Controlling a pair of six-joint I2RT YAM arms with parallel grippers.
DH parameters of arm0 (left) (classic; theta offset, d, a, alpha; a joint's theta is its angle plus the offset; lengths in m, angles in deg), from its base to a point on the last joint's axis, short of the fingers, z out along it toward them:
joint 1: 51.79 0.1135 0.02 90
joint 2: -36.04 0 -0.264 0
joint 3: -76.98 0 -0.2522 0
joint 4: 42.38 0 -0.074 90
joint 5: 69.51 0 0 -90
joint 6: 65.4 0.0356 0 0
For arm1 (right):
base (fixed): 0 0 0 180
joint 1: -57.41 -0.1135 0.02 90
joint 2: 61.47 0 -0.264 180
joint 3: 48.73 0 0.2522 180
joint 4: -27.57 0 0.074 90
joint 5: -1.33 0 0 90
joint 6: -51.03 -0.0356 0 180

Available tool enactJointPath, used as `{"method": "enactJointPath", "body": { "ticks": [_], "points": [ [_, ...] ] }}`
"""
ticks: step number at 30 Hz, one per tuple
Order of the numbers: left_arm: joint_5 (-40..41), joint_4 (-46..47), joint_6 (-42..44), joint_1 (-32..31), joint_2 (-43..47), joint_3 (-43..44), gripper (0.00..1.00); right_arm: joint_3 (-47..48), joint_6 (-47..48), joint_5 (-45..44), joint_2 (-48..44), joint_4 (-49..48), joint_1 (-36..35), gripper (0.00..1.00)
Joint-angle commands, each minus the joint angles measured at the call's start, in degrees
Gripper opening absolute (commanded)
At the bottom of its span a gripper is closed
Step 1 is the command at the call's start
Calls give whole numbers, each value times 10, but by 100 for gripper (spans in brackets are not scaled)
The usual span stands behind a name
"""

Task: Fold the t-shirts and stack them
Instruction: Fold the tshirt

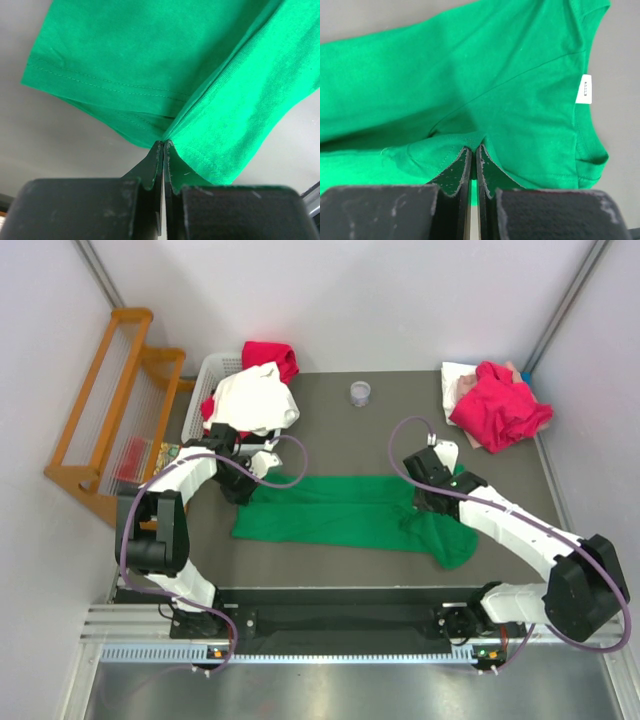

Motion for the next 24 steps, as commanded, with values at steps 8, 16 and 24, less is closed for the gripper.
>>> {"method": "enactJointPath", "body": {
  "ticks": [8,16,24],
  "points": [
    [24,40,-27,5,42,35,0,20,33,-8,-8,-28,43,0],
    [26,51,-54,8,15,57,0,20,45,-9,3,-41,55,0],
    [21,64,-73,7,-28,64,8,25,62,-7,54,-77,71,0]
  ]
}}
